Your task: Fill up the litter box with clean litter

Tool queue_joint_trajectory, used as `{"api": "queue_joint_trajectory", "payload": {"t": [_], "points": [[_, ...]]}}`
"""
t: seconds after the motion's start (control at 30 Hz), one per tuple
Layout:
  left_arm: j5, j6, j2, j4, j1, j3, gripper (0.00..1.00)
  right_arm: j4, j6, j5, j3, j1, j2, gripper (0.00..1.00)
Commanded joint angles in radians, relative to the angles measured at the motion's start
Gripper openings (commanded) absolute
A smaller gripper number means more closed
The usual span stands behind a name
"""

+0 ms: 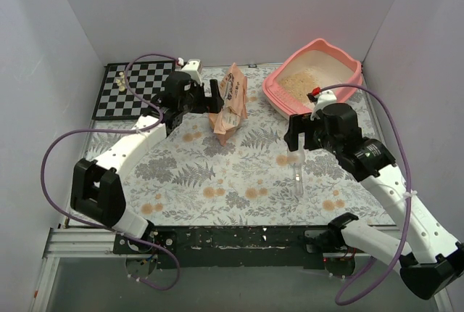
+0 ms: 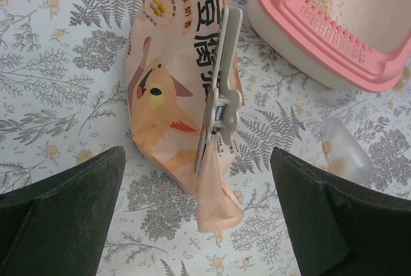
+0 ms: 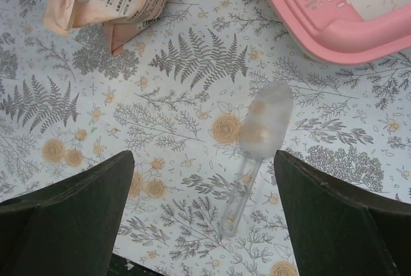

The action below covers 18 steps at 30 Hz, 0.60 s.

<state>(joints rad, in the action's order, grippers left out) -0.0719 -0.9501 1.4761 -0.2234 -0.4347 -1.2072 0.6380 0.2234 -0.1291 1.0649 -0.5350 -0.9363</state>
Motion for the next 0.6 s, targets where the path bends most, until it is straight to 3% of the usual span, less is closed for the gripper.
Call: {"api": "queue_joint_trajectory", "payload": {"t": [0.0,0.23,0.57], "points": [[-0.003,-0.010,0.047,0.032,-0.001,-0.086,0.98,-0.026,-0.010,0.014,-0.016,0.000,0.036,0.98],[-0.022,-0.041,0.102,0.033,-0.002,-0.111,0.97,-0.018,-0.012,0.011,-0.042,0.000,0.062,0.97],[0.030,-0.026,0.162,0.047,-0.035,-0.127,0.79,-0.017,-0.002,0.017,-0.052,0.000,0.083,0.97]]}}
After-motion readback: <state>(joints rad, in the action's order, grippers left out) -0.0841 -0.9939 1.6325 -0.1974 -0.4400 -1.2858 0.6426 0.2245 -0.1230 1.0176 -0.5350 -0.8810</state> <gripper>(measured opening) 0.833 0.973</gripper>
